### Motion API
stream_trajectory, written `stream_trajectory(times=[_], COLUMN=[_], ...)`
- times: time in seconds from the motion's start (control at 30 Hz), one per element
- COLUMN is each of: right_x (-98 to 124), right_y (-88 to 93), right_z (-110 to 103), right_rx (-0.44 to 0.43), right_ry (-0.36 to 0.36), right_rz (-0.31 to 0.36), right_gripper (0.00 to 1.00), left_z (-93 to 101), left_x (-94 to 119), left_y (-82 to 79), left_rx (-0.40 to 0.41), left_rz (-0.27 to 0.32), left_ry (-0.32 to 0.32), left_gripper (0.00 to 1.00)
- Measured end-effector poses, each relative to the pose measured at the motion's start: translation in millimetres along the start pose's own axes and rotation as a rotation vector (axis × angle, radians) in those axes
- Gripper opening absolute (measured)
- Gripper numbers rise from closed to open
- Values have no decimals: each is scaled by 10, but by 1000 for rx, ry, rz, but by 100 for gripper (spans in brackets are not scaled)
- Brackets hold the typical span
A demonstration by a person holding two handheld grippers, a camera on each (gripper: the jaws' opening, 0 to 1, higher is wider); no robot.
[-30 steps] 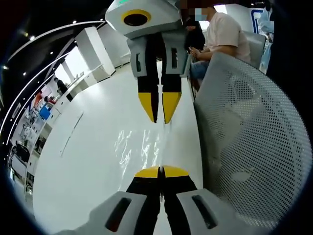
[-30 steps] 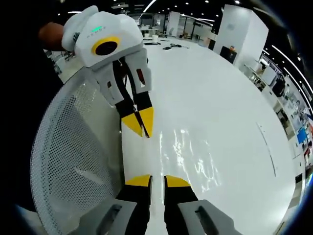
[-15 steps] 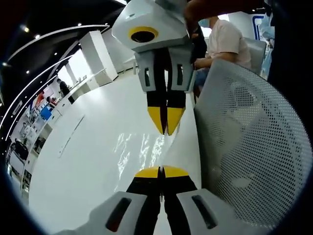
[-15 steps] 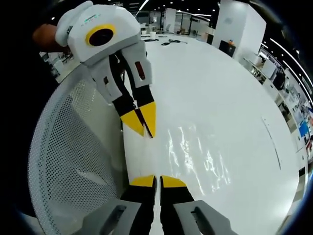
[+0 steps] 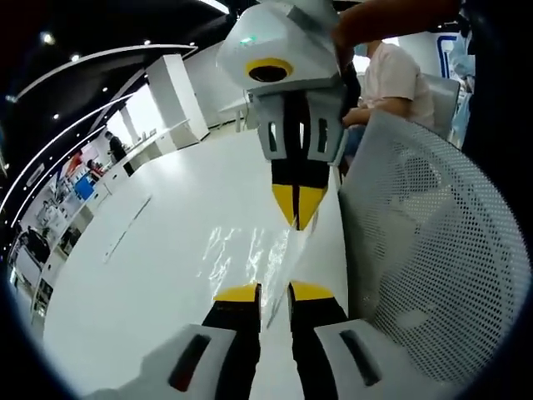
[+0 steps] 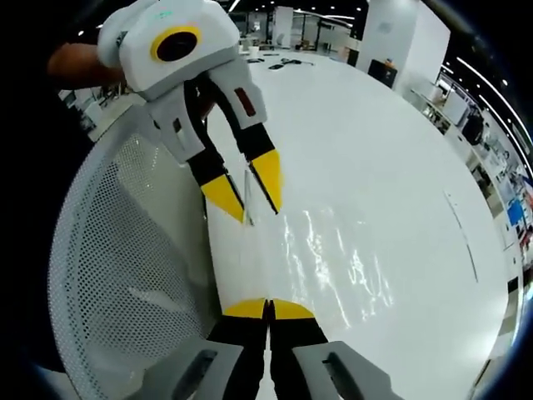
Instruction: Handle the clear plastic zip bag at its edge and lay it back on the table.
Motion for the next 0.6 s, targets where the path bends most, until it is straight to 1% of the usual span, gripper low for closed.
stream_trajectory(times=[0.1, 0.23, 0.33, 0.47, 0.6], right_x=[-27, -40, -45, -44, -37], right_y=[5, 12, 26, 28, 12], right_z=[6, -1, 9, 19, 49], right_rx=[-10, -6, -16, -20, -34], right_ry=[3, 8, 14, 23, 30], right_rz=[-4, -15, -20, -26, -31], right_gripper=[0, 0, 0, 0, 0], left_z=[7, -6, 9, 19, -3], left_x=[22, 28, 35, 19, 9], left_y=[-19, -24, -63, -97, -110], left_rx=[-10, -13, -38, -74, -79], left_rz=[15, 11, 22, 11, 11], left_ry=[12, 15, 29, 39, 40], left_gripper=[14, 15, 14, 13, 13])
Point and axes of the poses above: the point that each gripper's makers call its tool centre point, and the gripper's own axes: x roughly backward along the fingers, z roughly to its right, y roughly out of its underside, the point moved 10 cm from there along x, roughly backward along the fingers, and after that the axes turned 9 degrees about y, right-handed, at the moved point
